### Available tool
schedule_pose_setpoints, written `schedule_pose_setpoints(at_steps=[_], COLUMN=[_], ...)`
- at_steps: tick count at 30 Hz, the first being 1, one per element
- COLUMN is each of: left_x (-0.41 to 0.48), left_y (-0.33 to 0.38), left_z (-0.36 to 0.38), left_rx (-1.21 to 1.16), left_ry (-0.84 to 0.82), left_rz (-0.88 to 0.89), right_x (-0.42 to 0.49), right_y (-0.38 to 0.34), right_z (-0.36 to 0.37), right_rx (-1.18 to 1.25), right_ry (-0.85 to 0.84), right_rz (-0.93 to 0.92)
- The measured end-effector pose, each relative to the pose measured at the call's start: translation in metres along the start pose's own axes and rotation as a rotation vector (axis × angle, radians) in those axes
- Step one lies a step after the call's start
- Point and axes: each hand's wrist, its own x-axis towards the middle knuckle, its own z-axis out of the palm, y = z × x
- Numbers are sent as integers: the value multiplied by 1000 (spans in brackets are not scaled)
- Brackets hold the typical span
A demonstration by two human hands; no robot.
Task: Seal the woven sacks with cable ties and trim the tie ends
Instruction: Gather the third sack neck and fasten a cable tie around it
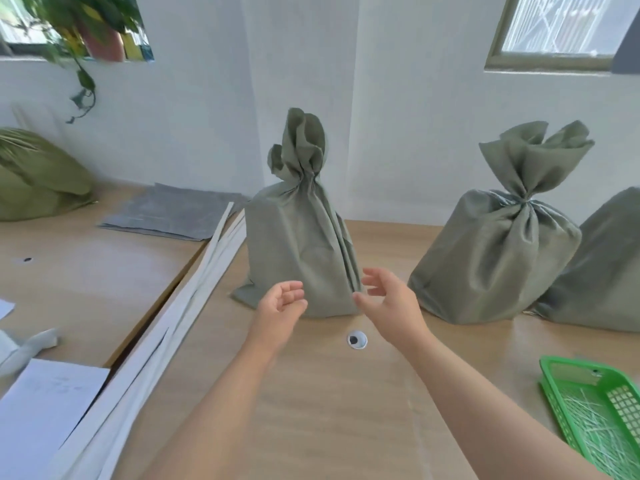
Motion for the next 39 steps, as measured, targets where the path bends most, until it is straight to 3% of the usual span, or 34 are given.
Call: schedule_pose_setpoints(at_steps=[8,17,21,32,39], left_x=[93,189,215,207,154], left_y=[66,93,105,121,152], left_z=[-29,-37,-33,-23,-12], left_rx=[-9,119,53,-10,-95], left_ry=[21,0,4,55,40], left_rz=[114,202,285,320,347], right_x=[87,185,214,210,157], right_y=[-48,-68,-88,-120,-130], right_z=[12,30,42,37,7], right_rx=[31,-8,40,105,287], right_ry=[63,64,43,211,50], right_rz=[-5,15,-55,-238,-240])
